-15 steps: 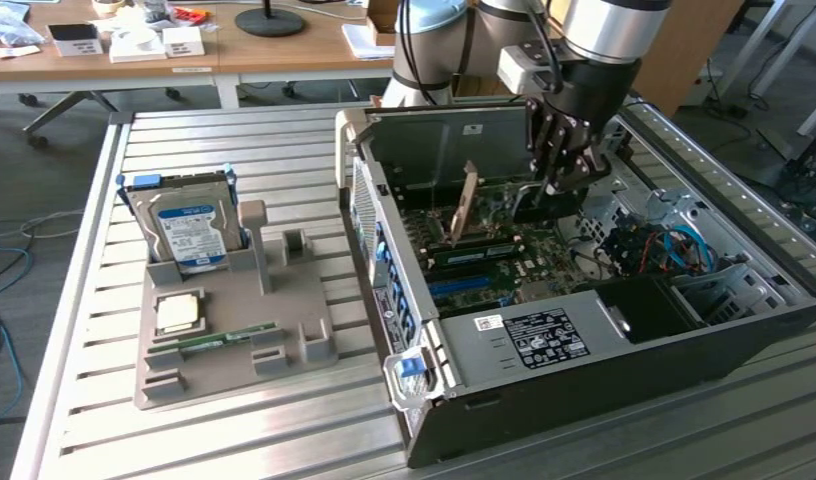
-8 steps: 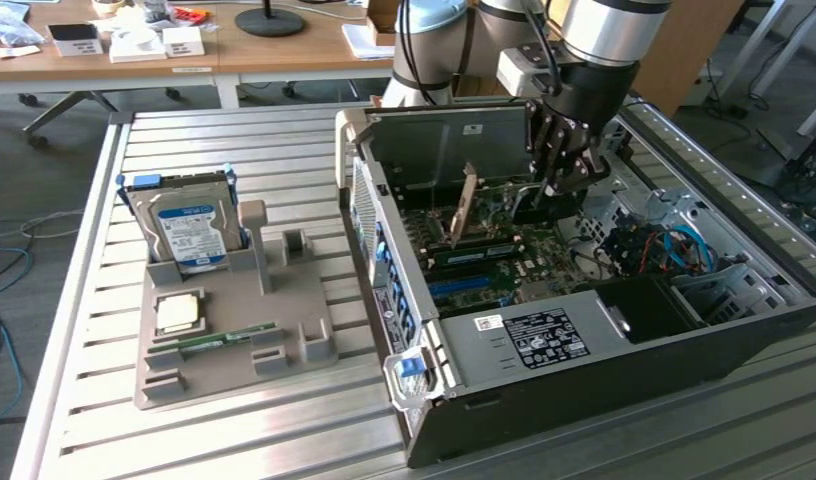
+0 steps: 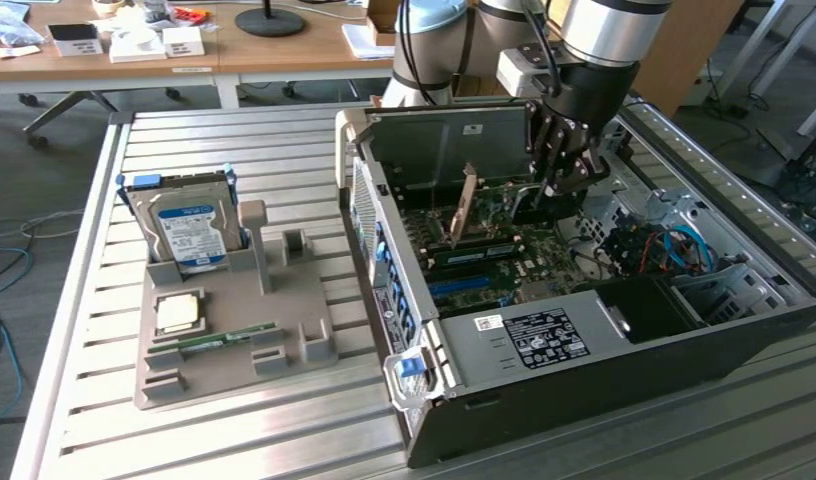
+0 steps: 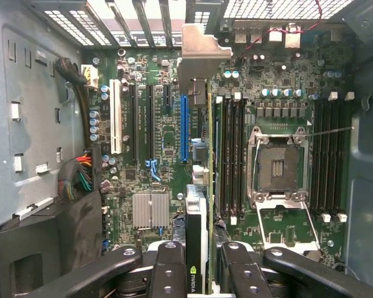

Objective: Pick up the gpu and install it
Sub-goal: 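Insert the gpu into the slot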

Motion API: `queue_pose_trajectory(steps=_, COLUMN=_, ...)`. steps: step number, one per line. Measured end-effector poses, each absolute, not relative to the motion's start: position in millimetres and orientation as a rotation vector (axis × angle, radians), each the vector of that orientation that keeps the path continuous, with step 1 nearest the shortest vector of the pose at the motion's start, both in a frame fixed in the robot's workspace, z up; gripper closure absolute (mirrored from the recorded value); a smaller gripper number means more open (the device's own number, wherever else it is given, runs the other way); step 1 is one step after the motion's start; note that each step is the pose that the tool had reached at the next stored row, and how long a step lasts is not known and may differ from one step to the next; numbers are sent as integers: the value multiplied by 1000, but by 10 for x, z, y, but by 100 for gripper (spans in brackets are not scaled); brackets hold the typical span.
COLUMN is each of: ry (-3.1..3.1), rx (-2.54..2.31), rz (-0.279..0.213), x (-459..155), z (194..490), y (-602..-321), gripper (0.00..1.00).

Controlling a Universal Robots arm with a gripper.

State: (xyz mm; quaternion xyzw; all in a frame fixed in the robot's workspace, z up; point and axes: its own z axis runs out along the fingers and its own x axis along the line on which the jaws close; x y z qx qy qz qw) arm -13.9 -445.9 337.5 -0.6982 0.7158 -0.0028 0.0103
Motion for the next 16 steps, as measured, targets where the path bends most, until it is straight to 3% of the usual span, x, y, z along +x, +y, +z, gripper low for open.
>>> queue_pose_trajectory(steps=16, ry=2234, rx=-2179, rz=-9, x=-142, z=3344, y=-4459, gripper=73)
